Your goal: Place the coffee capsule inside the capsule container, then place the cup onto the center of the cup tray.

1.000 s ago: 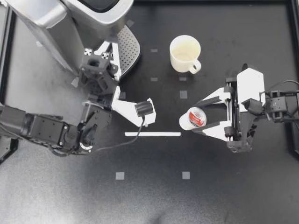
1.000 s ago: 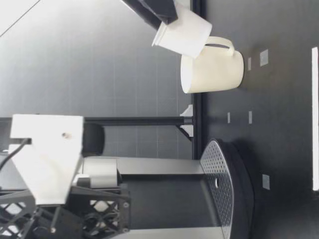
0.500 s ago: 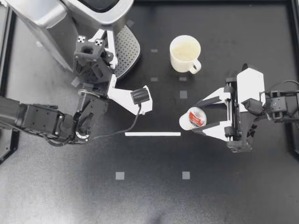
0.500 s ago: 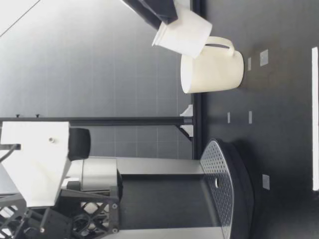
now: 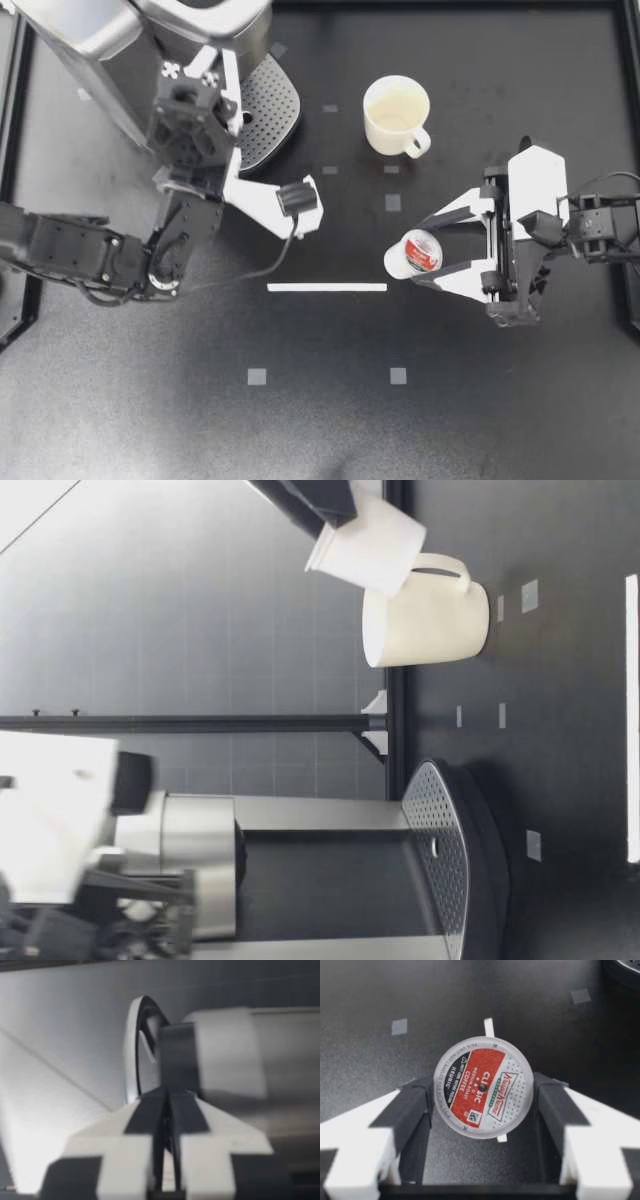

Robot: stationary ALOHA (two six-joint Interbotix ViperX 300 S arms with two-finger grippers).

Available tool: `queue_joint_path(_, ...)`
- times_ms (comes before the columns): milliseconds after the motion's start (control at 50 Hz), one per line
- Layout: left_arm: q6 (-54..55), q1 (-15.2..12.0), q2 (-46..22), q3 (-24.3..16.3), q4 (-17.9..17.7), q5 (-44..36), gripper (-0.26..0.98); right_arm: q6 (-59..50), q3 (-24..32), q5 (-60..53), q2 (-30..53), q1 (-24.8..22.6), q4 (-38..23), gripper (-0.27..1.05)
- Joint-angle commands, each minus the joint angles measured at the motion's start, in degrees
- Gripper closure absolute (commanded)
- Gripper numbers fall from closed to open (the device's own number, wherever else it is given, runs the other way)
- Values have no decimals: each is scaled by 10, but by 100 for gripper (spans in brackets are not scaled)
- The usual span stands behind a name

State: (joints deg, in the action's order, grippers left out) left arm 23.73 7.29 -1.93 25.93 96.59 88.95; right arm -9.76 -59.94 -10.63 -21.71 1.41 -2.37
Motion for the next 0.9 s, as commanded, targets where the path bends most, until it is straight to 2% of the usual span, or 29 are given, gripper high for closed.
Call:
queue_joint_path(0, -3, 1, 24, -19, 14, 5, 67, -1, 5, -11, -4, 3, 0, 29)
queue_joint_path(200, -16, -1, 37, -23, 18, 4, 67, -3, 5, -11, -4, 3, 0, 29)
queue_joint_path(600, -4, -37, 83, -22, 15, -29, 67, -4, 5, -21, -4, 3, 1, 29)
queue_joint_path(880, 83, -77, 142, -22, -36, -88, 67, -6, 6, -27, -4, 3, 3, 29)
